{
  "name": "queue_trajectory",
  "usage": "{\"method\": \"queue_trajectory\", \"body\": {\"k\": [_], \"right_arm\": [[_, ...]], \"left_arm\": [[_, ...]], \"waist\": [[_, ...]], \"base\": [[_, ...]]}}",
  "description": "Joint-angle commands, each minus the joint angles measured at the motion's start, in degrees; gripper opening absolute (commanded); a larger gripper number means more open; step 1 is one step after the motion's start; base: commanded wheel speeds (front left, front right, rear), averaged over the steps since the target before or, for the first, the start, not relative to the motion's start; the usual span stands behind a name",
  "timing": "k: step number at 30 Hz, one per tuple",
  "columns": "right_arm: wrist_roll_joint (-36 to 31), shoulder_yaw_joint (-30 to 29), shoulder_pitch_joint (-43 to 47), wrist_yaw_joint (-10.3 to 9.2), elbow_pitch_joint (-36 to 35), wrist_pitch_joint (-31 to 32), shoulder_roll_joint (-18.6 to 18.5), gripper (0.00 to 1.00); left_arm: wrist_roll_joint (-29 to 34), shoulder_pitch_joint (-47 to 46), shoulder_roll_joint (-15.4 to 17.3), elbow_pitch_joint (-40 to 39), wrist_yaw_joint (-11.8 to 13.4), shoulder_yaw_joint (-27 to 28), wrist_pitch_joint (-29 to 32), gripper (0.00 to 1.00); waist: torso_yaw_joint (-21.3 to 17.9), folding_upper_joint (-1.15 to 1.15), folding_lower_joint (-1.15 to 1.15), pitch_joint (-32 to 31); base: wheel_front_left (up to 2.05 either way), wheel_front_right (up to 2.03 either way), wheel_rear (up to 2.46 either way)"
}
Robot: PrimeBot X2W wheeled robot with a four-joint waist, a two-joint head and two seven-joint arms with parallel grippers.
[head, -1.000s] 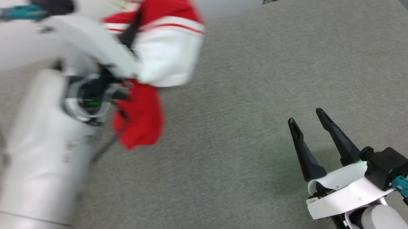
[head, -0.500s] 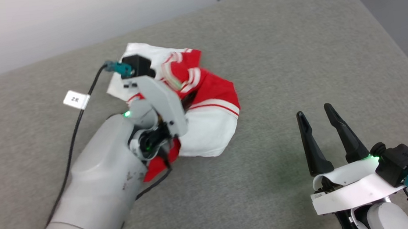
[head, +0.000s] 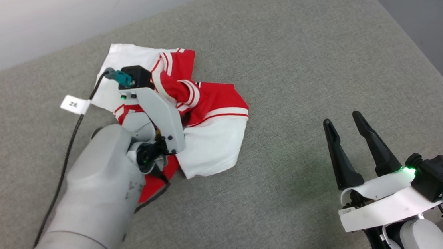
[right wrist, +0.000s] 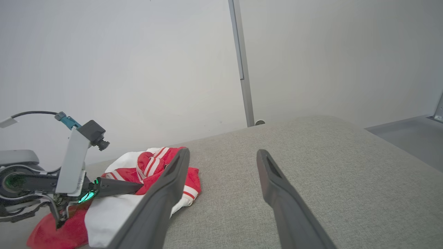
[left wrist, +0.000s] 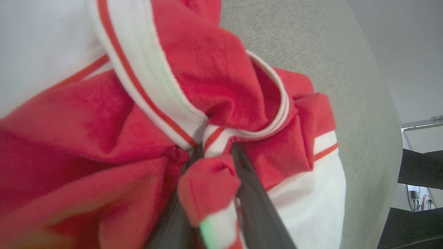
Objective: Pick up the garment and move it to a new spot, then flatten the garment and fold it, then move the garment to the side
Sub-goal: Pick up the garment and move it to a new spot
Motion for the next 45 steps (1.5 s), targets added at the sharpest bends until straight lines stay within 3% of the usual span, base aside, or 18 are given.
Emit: {"method": "queue_trajectory", "body": {"k": [1,8,15,20,27,32,38,45], "right_arm": [[-0.04,-0.31,-0.76,-0.06,-0.1,-0.29,0.16,1.0],[-2.08,-0.13,-0.33,-0.06,0.51,-0.28,0.16,1.0],[-6.38,0.07,1.9,-0.06,2.59,-0.28,0.13,1.0],[-8.83,0.19,3.79,-0.06,3.92,-0.29,-0.57,1.0],[-9.64,-0.02,7.1,-0.06,5.76,-0.29,-3.47,1.0],[-9.61,-1.42,9.48,-0.06,6.46,-0.15,-5.9,1.0],[-8.9,-3.7,12.48,-0.06,5.75,0.67,-7.51,1.0],[-8.6,-6.97,15.81,-0.06,3.75,2.3,-8.41,1.0]], "left_arm": [[-0.35,1.46,-0.13,1.53,0.19,-0.41,0.12,1.0],[-2.24,0.56,-0.76,0.59,-0.19,0.36,-1.62,1.0],[-6.45,2.56,-0.13,-6.45,-0.35,0.97,-2.78,1.0],[-8.65,6.57,2.86,-12.04,-0.36,0.61,-4.44,1.0],[-9.7,17.91,8.99,-15.92,-0.37,1.08,-12.03,1.0],[-10.87,26.66,11.62,-17.49,-0.2,2.21,-17.31,1.0],[-11.65,35.68,13.04,-21.06,1.45,4.04,-24.87,1.0],[-8.48,46.13,15.23,-30.02,7.31,6.06,-33.65,1.0]], "waist": [[0.28,0.0,0.0,-0.11],[2.11,0.0,0.0,-1.53],[5.91,0.0,0.0,-5.85],[8.92,0.0,0.0,-9.16],[13.8,0.0,0.0,-12.58],[17.43,0.0,0.0,-13.55],[21.07,0.0,0.0,-14.63],[22.89,0.0,0.0,-16.14]], "base": [[0.0,0.0,0.0],[0.0,0.0,0.0],[0.0,0.0,0.0],[0.0,0.0,0.0],[0.0,0.0,0.0],[0.0,0.0,0.0],[0.0,0.0,0.0],[0.0,0.0,0.0]]}}
